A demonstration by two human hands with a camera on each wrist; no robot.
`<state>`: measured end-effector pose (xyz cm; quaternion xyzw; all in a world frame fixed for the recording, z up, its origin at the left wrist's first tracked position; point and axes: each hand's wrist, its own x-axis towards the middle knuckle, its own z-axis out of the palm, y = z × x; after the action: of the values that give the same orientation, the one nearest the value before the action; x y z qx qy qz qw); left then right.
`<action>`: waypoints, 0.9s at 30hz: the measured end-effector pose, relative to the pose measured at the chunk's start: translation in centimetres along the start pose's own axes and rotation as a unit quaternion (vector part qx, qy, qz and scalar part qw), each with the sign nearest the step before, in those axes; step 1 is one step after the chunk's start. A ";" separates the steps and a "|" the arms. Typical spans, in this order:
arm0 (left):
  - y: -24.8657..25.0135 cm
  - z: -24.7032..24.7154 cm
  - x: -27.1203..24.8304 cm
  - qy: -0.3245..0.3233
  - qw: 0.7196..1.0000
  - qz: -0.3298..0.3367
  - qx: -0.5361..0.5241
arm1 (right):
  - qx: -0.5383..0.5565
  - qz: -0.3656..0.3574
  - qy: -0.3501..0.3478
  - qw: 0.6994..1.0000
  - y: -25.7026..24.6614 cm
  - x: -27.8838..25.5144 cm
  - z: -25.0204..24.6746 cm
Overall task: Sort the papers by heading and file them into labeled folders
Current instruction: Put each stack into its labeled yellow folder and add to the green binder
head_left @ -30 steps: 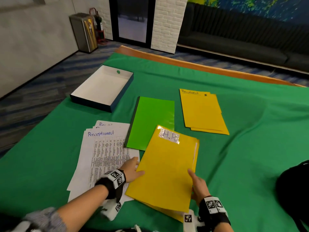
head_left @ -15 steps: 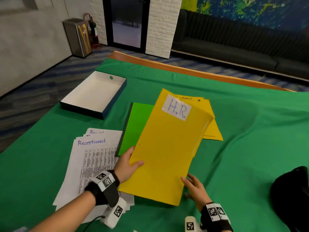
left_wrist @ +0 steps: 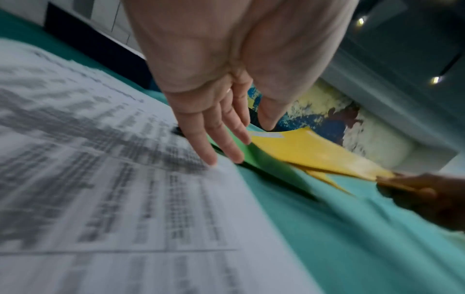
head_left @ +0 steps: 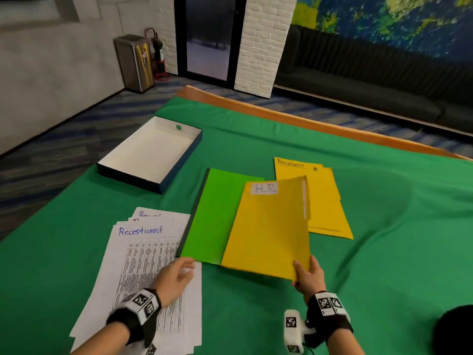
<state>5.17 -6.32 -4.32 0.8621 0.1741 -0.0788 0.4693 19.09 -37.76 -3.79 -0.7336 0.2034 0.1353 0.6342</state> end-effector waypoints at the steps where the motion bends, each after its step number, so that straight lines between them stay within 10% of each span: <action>1: -0.7 -0.4 -0.1 0.015 1.000 0.001 0.019 | 0.006 0.008 0.009 1.000 -0.1 0.9 -0.2; 17: 2.2 -0.4 8.4 0.060 0.978 -0.172 0.102 | -0.146 0.041 -0.011 0.988 0.3 4.4 2.1; 27: 4.5 -4.9 9.8 0.159 0.953 -0.152 -0.207 | -0.267 0.028 -0.001 0.963 -0.8 6.0 3.9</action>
<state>15.85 -2.28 -1.07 0.7109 0.3875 0.0267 0.5863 24.99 -34.61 -6.46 -0.8702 0.1792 0.2034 0.4115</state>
